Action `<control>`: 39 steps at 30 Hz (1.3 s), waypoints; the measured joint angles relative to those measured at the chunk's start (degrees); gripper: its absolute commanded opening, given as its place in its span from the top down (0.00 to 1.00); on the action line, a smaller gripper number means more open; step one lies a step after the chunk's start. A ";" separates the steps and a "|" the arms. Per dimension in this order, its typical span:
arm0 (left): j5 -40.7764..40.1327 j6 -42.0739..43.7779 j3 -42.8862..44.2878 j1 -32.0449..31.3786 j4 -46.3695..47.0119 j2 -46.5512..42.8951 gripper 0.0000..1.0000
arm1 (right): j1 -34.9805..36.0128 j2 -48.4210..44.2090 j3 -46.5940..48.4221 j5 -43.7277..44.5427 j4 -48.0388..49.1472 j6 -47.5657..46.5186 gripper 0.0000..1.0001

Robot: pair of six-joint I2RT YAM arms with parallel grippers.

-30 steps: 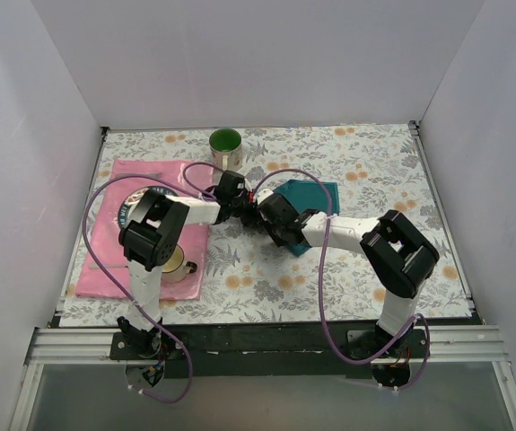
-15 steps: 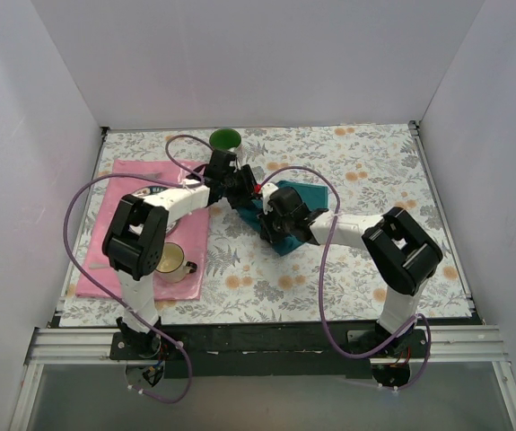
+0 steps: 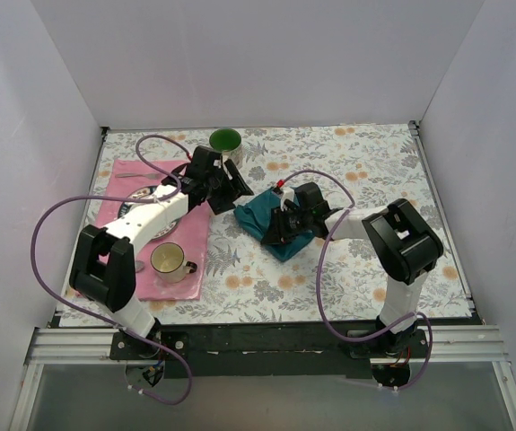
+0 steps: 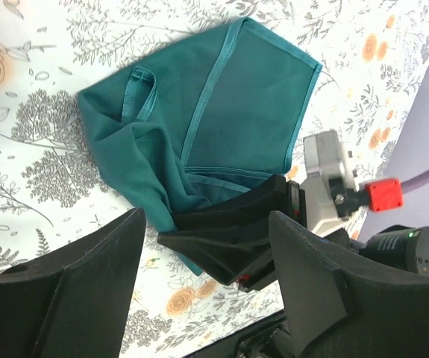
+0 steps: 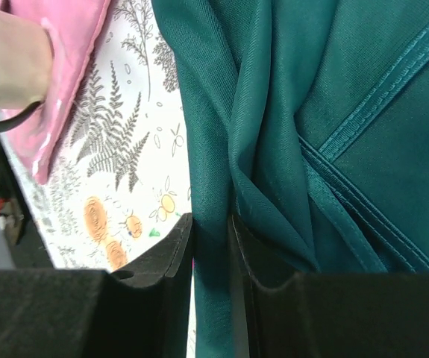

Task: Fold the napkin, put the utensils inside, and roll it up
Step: Roll the napkin with the utensil

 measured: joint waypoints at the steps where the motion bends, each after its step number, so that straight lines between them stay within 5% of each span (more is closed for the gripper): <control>1: 0.00 -0.61 -0.17 -0.07 -0.44 -0.11 0.33 | -0.48 0.35 -0.07 -1.29 0.28 0.74 0.99; 14: 1.70 -12.35 -3.72 -2.01 -2.12 7.21 0.37 | -4.85 4.59 -1.55 -13.22 6.86 9.33 0.99; 20: 1.25 -14.93 -3.21 -3.15 -1.95 13.31 0.50 | -4.98 4.74 -1.66 -13.94 7.06 10.05 0.99; 22: 0.76 -15.50 -2.82 -3.54 -2.21 14.16 0.63 | -4.98 4.74 -1.66 -14.01 6.99 10.01 0.99; 28: -3.15 -15.89 -0.61 -5.05 -3.02 16.02 0.75 | -5.09 4.74 -1.62 -14.69 6.14 9.20 0.99; 34: -4.83 -15.72 1.16 -5.68 -4.94 17.51 1.00 | -5.07 4.76 1.07 -14.75 0.20 4.68 0.98; 39: -5.55 -15.80 2.99 -6.34 -6.23 18.53 1.00 | -4.02 4.44 5.99 -11.58 -10.91 -1.60 0.78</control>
